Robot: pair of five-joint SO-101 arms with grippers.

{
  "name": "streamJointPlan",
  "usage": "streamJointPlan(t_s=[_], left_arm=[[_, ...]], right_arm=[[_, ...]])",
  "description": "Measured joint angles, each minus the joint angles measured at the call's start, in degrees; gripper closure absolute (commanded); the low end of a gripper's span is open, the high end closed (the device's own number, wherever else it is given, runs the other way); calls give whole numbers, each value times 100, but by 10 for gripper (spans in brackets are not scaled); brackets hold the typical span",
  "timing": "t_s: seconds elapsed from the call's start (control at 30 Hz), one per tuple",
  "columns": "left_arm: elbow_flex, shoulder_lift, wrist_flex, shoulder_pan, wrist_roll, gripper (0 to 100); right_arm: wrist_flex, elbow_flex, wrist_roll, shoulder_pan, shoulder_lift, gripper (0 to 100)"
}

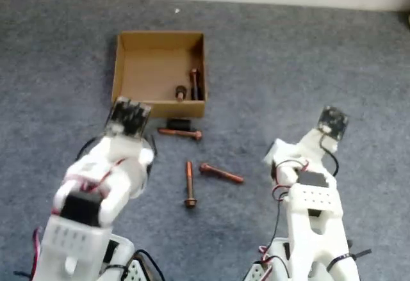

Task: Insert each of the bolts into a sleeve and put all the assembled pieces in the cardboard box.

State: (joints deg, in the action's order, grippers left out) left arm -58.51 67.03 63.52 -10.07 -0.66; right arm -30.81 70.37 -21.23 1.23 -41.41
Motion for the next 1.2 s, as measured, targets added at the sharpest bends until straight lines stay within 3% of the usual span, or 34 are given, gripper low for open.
streamJointPlan(t_s=[0.2, 0.33, 0.47, 0.63, 0.87, 1.0, 1.2], left_arm=[[923, -1952, 0, -615, -1037, 992], [1547, -3112, 0, -765, -976, 964], [2136, -4316, 0, -730, 123, 895], [2796, -5688, 0, -756, 2119, 907], [3938, -7349, 0, -738, 4202, 893], [4448, -7974, 114, -747, 5011, 859], [5354, -8563, 677, -747, 5565, 860]], right_arm=[[35, 0, -299, 211, 0, 993], [35, 0, -325, 237, 0, 993], [35, 0, -334, 237, 0, 993], [35, 0, -334, 237, 0, 993], [35, 0, -334, 378, 0, 993], [35, 0, -334, 378, 0, 993], [35, 0, -334, 396, 0, 993]])
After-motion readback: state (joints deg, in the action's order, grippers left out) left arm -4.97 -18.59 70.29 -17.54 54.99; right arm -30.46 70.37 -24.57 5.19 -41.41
